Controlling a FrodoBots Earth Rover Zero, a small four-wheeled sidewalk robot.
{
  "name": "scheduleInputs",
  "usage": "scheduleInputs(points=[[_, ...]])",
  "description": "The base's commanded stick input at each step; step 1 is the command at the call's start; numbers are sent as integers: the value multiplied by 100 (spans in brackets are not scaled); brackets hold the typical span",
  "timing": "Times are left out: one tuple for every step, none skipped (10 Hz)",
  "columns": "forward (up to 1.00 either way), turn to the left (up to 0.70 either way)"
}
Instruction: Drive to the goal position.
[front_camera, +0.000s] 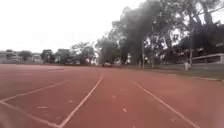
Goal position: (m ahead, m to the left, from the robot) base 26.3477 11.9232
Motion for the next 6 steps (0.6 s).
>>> scheduleInputs(points=[[45,0],[45,0],[45,0],[45,0],[45,0],[45,0]])
